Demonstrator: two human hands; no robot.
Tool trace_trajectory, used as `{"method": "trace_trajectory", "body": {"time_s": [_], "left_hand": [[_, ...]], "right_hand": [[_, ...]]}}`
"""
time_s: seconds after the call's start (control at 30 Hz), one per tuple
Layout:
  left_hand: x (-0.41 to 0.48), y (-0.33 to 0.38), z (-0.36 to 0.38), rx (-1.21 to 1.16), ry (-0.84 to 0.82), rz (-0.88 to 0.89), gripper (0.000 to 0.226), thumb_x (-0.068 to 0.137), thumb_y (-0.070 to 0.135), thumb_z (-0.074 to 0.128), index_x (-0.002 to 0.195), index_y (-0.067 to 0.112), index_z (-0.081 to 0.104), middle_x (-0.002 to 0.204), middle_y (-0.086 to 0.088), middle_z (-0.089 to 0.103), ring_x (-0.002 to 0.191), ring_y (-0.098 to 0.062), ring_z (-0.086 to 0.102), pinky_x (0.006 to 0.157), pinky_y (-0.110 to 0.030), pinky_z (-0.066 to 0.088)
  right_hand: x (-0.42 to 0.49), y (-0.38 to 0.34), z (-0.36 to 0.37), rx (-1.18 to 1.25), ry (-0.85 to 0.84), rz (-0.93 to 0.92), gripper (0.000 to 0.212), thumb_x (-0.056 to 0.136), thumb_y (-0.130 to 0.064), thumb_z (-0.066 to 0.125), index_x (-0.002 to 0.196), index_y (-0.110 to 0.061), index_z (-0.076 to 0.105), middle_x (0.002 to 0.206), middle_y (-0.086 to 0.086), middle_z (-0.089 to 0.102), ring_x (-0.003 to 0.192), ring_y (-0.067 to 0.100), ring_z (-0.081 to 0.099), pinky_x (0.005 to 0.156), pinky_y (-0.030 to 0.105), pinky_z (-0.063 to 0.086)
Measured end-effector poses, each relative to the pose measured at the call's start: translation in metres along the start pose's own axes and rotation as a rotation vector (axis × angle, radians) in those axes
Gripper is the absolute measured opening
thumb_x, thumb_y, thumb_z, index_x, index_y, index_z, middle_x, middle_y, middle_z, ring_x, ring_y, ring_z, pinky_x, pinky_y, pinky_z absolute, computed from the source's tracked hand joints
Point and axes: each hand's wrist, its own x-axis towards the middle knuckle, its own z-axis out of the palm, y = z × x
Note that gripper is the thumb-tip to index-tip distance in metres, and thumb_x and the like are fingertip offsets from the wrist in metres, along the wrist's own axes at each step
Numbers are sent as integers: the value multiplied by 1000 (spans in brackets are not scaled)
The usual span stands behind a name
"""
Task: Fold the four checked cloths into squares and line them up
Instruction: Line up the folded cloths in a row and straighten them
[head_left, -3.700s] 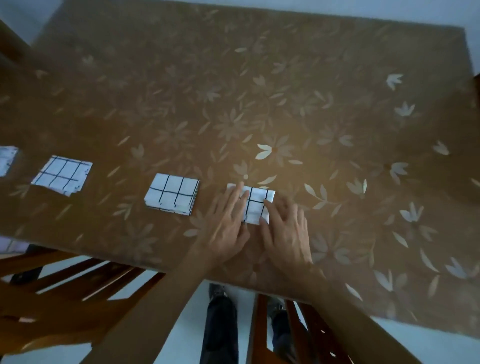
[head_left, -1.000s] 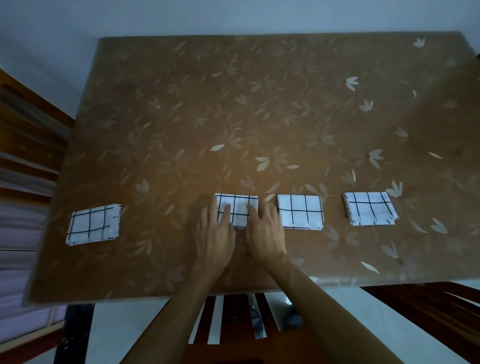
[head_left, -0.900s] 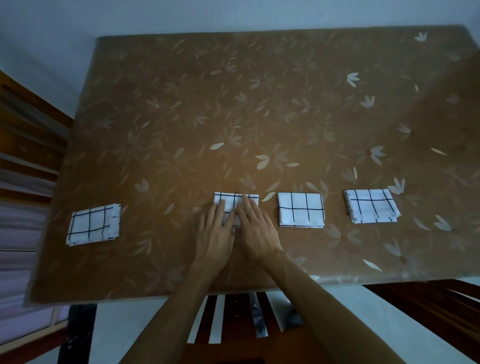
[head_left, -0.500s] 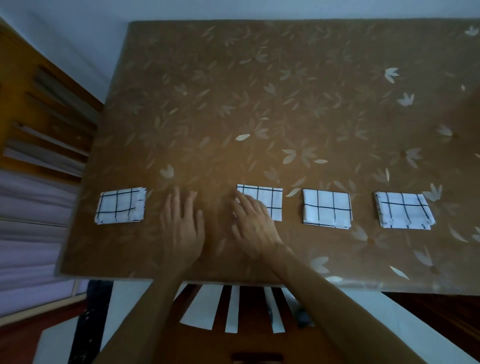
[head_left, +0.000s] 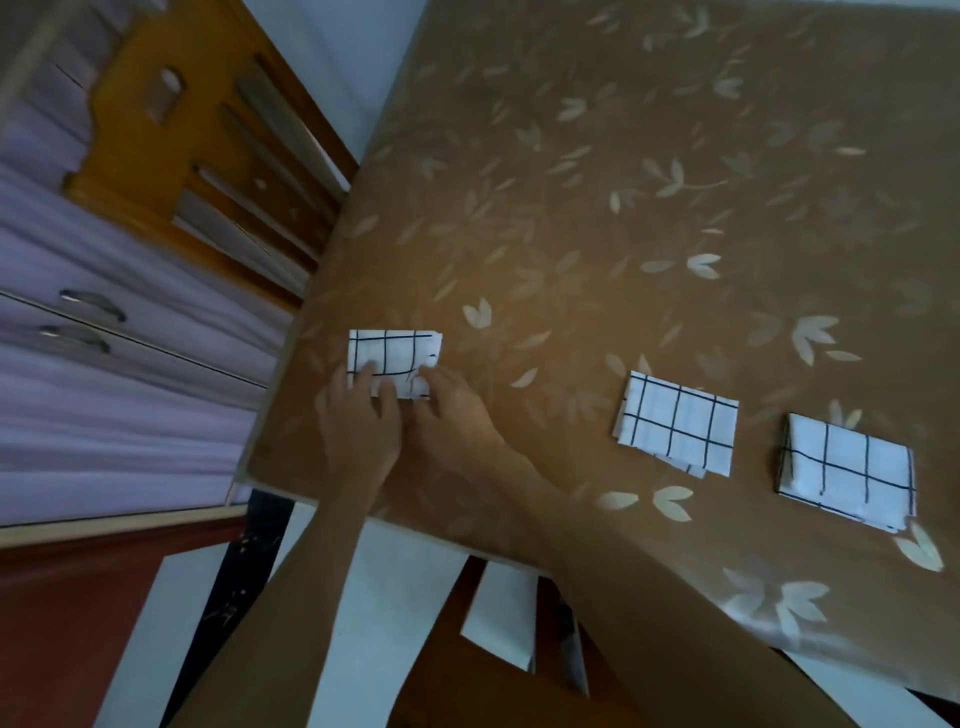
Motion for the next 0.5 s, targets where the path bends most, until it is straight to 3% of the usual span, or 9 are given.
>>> {"method": "trace_trajectory", "body": {"time_s": [0.13,0.27,0.37,0.5], "left_hand": [[-15,24,6,-2,4,75,56,97,43,32,131,10,60,137,-19,56,125,-36,49,109,-51,35],[-36,62,10,1,-29,134,38,101,32,46,128,12,64,138,-16,57,120,-36,51,101,-46,40],[-47,88,23,-97,-16,210,25,96,17,59,115,8,71,125,-15,64,110,-34,57,94,-42,44],[-57,111,38,-237,-58,242,17,91,5,62,104,7,73,109,-10,65,100,-29,62,88,-39,51]], "right_hand": [[-14,5,-24,-67,116,45,43,99,-18,46,139,-5,51,138,15,52,123,28,52,106,37,43],[-32,29,-53,-104,238,84,37,100,-17,45,133,-5,56,131,13,55,113,28,57,94,32,45],[-50,48,-76,-164,318,131,36,101,-19,43,130,-6,58,130,12,57,113,29,58,95,39,49],[-71,72,-100,-257,382,176,32,102,-22,43,122,-8,64,118,12,58,101,30,60,80,35,48]]}}
